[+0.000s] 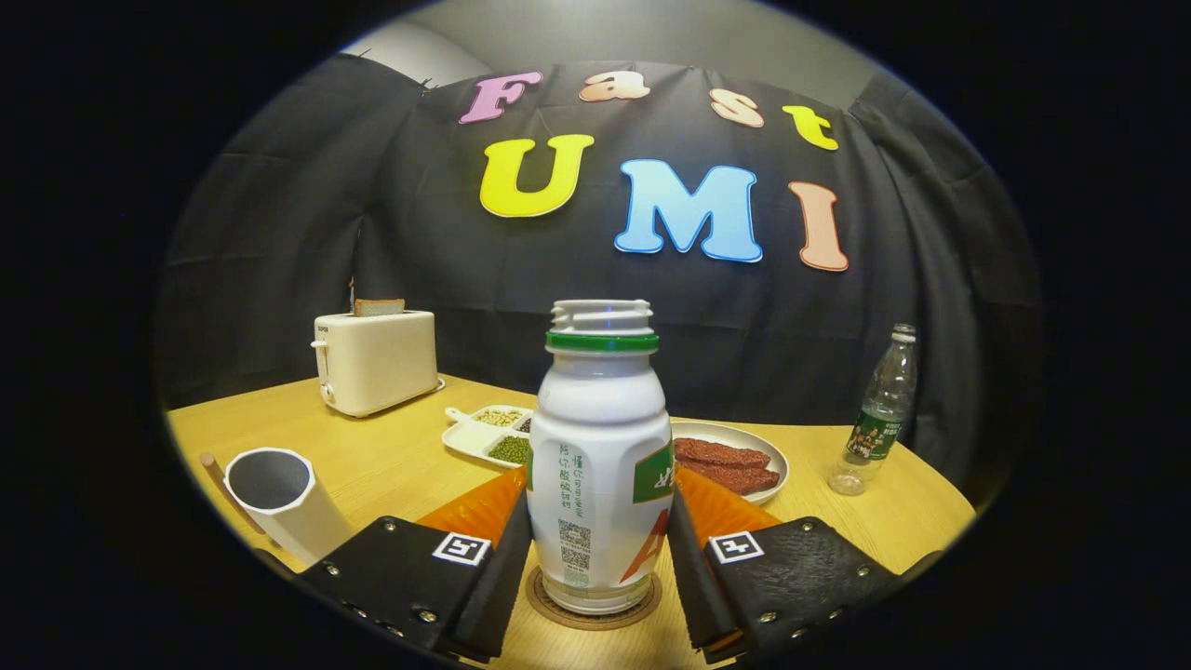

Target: Take the bottle from table, then pour the juice into the cup, finally place the bottle on the coaster

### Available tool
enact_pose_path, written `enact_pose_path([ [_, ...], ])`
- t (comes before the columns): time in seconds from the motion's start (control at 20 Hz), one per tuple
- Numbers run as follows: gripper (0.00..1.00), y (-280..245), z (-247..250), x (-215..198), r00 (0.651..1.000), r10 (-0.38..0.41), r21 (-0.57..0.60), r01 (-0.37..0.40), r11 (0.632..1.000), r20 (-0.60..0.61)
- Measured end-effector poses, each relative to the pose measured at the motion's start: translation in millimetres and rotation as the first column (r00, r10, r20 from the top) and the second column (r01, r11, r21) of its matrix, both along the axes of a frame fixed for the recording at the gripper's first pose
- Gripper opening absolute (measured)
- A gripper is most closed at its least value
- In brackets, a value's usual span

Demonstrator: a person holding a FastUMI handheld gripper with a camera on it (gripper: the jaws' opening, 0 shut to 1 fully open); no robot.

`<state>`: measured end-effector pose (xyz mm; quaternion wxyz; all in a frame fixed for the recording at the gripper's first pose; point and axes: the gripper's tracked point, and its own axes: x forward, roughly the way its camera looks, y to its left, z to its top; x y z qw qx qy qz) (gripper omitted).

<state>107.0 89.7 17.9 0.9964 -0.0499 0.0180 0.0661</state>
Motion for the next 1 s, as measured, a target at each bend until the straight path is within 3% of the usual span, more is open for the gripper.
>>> enact_pose_path([
  [0.5,0.71,-7,-5,1,0.999,-0.017,0.053,0.015,0.999,0.034],
  [0.65,0.77,-10,-5,1,0.999,-0.022,0.055,0.020,0.998,0.038],
  [0.75,0.99,-13,-1,-2,0.998,-0.041,0.065,0.038,0.997,0.046],
  [1.0,0.99,-16,27,-29,0.995,-0.064,0.098,0.056,0.994,0.080],
])
